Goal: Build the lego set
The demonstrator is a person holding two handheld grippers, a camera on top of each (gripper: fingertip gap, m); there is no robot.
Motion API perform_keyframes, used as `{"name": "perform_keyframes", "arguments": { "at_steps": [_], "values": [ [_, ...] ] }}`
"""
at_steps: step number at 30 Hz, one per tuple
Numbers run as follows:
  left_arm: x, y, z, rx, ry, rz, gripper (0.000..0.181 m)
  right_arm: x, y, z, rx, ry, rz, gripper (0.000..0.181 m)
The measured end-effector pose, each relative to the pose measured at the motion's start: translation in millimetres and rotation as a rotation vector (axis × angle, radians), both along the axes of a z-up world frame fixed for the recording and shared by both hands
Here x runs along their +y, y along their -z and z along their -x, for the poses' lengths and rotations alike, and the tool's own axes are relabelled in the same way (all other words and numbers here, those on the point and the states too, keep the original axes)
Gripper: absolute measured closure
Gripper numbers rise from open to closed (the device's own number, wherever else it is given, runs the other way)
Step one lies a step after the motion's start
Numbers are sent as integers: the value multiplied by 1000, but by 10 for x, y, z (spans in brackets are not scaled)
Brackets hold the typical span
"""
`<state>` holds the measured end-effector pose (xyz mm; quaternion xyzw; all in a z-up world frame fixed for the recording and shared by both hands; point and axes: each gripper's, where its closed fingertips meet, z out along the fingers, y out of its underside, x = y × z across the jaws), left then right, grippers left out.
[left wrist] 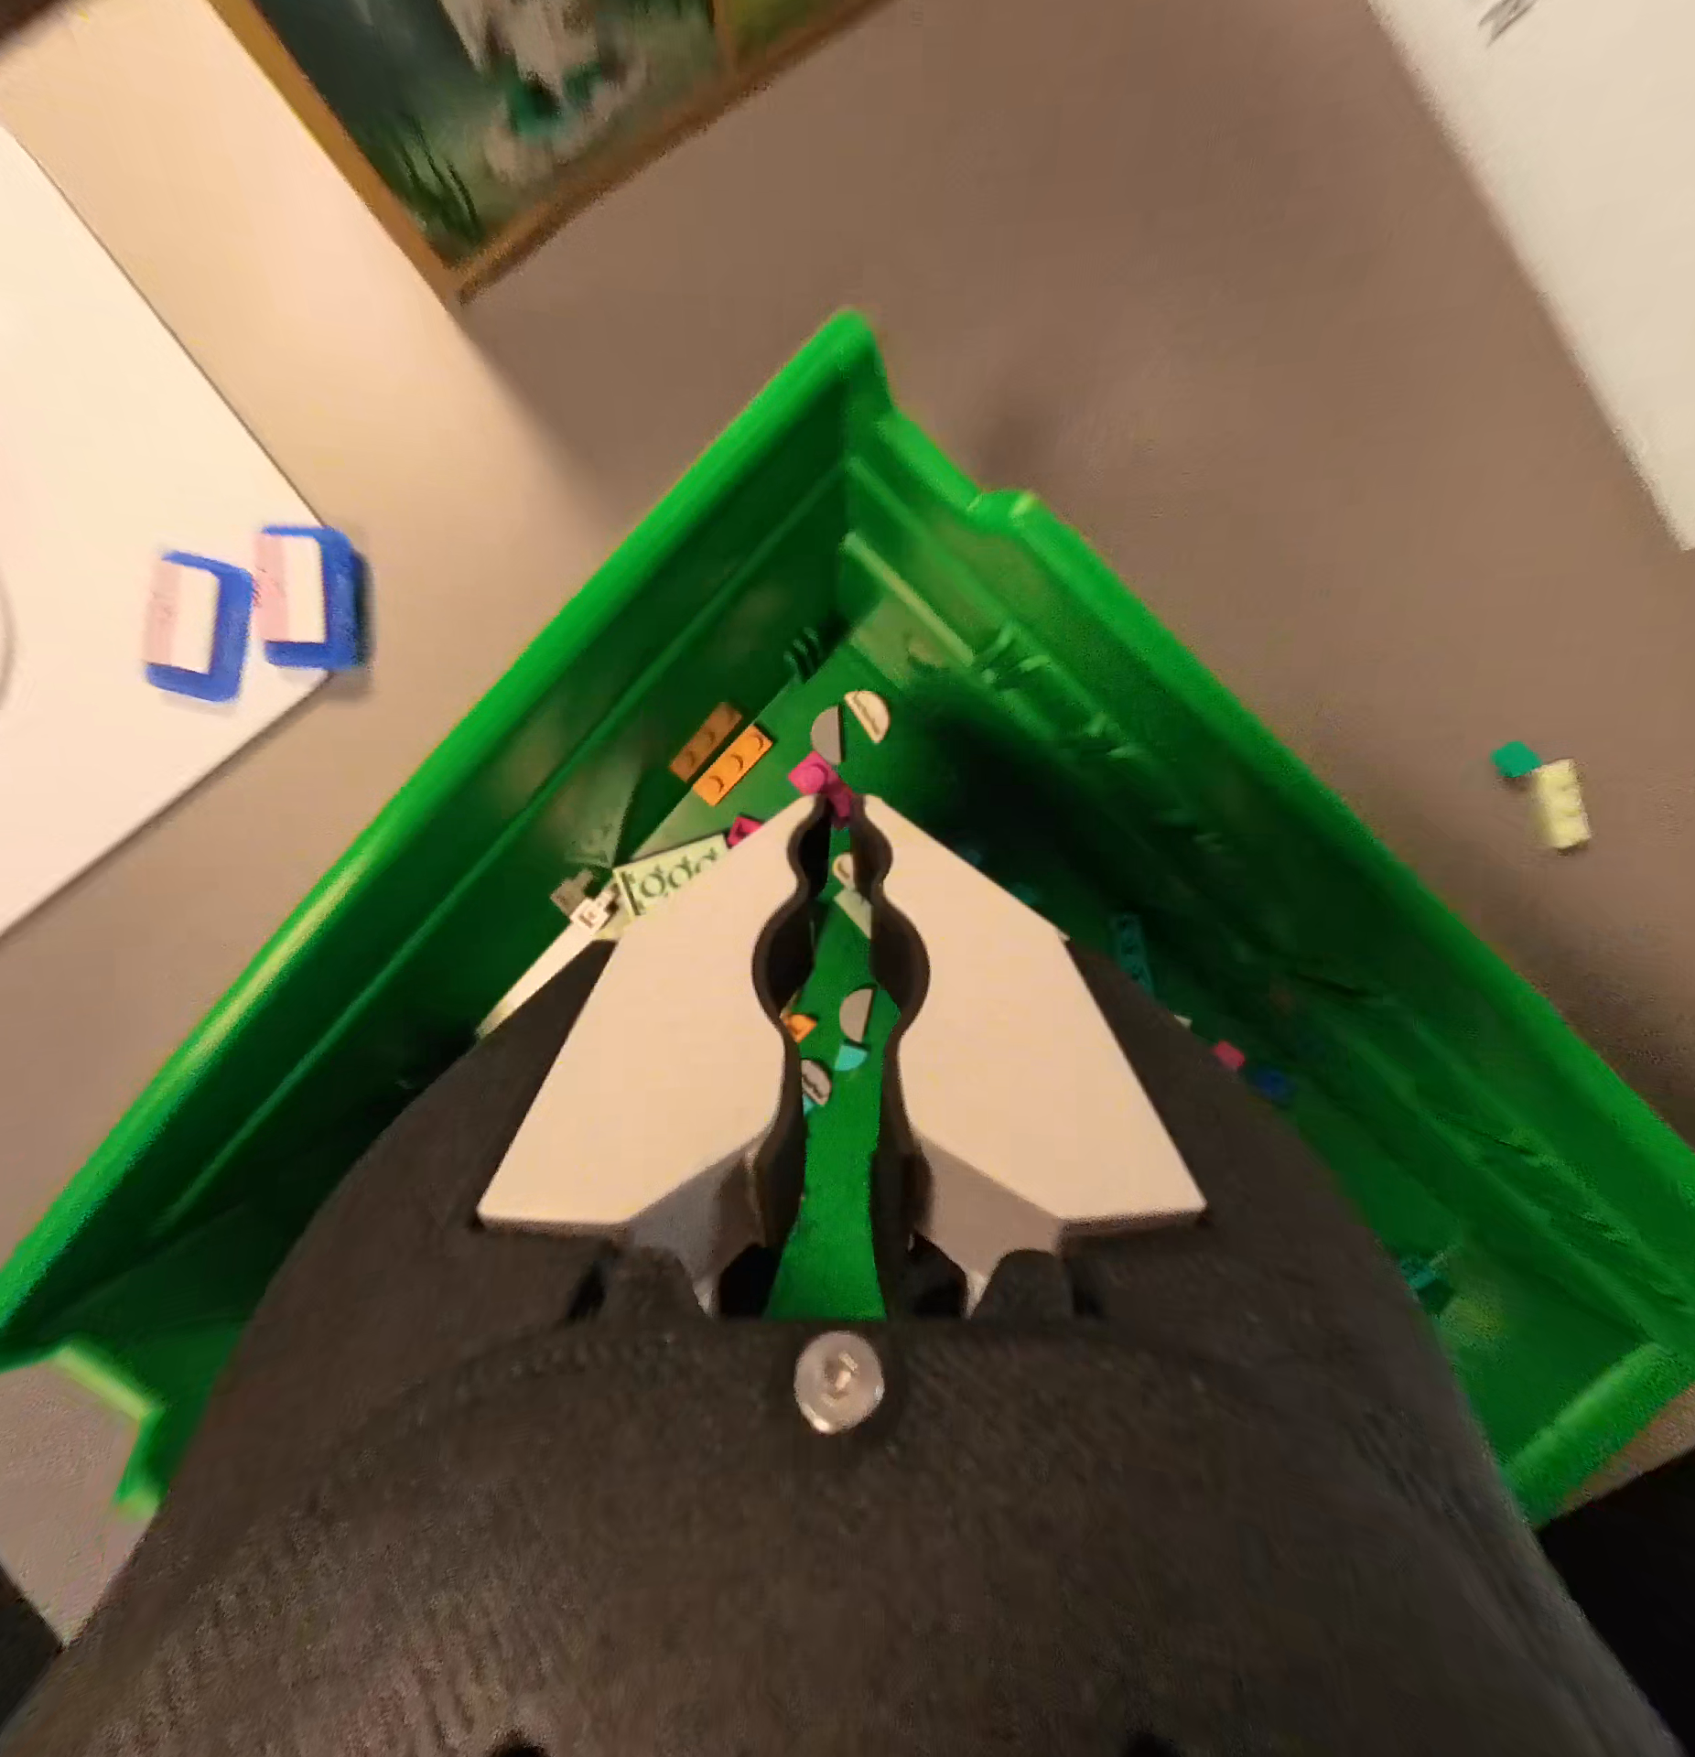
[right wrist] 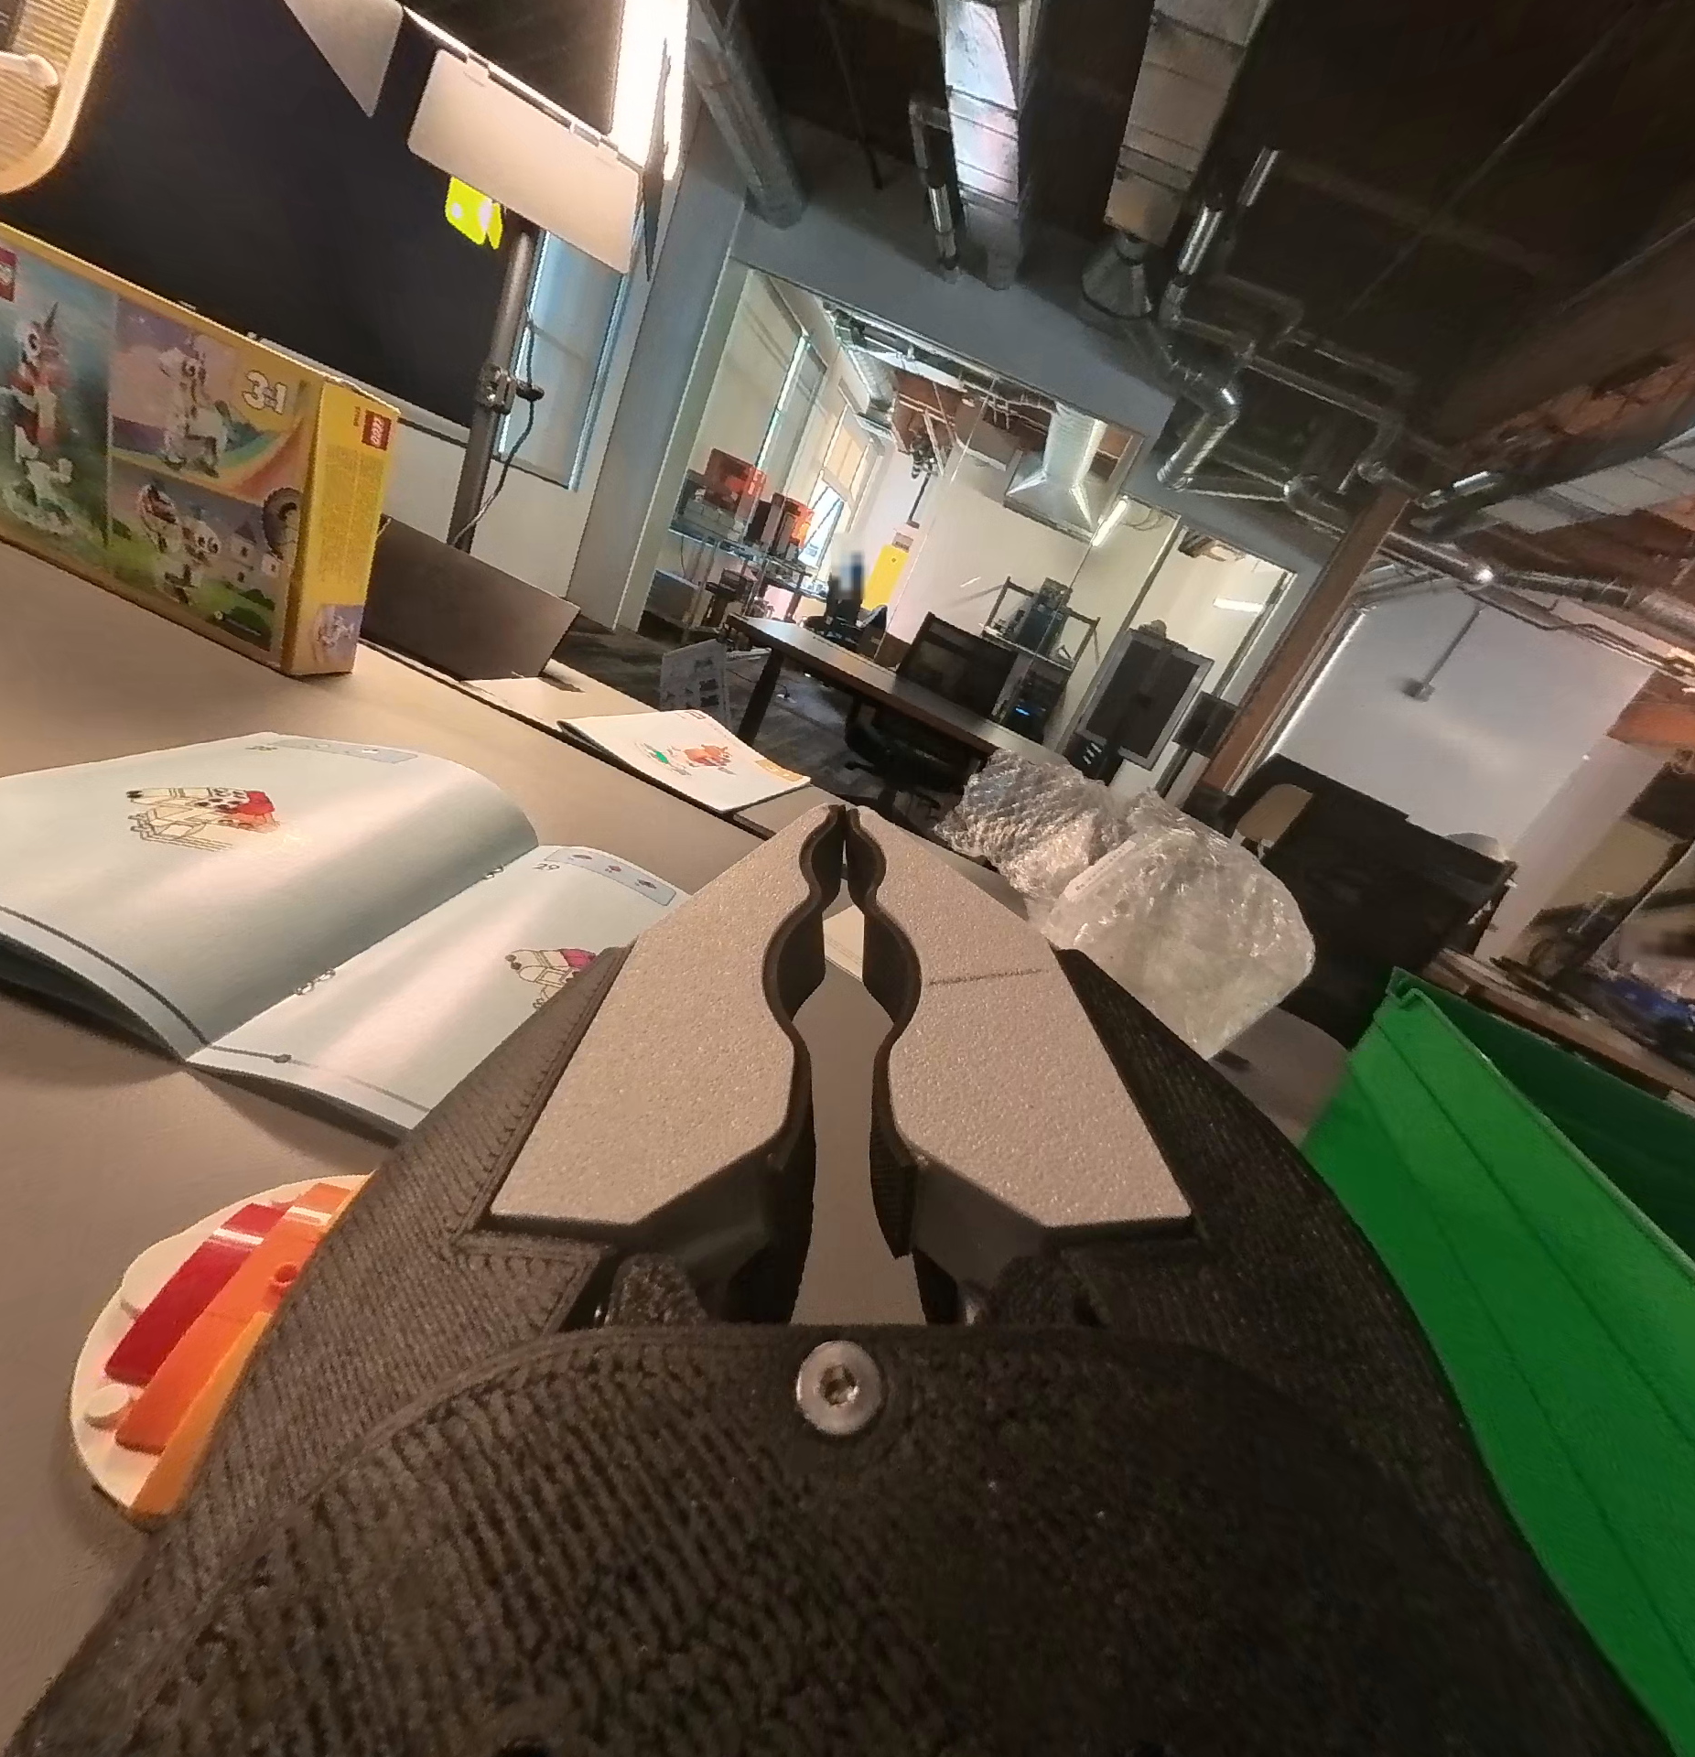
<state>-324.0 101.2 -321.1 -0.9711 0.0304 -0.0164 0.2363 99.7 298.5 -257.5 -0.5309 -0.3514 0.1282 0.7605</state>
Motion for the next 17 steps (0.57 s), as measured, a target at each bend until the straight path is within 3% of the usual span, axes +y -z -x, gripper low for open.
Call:
{"name": "perform_keyframes", "arguments": {
  "at_steps": [1, 6, 9, 11, 13, 17],
  "values": [
    [7, -95, -16, 10, 8, -25, 179, -2, 1, 3, -1, -1, -1, 181],
    [34, -563, -348, -24, 96, -143, 178, -12, 1, 8, 0, -3, 0, 181],
    [70, -1020, -866, -69, 209, -297, 178, -11, 1, 10, 1, -2, 2, 181],
    [42, -1156, -1334, -92, 326, -333, 178, -15, 4, 18, -3, -3, 0, 181],
    [-31, -1046, -1803, -75, 464, -283, 178, -20, 2, 18, -2, -2, -2, 181],
    [-200, -466, -2453, 13, 687, -84, 178, -26, -6, 7, 9, -7, 0, 181]
  ]
}}
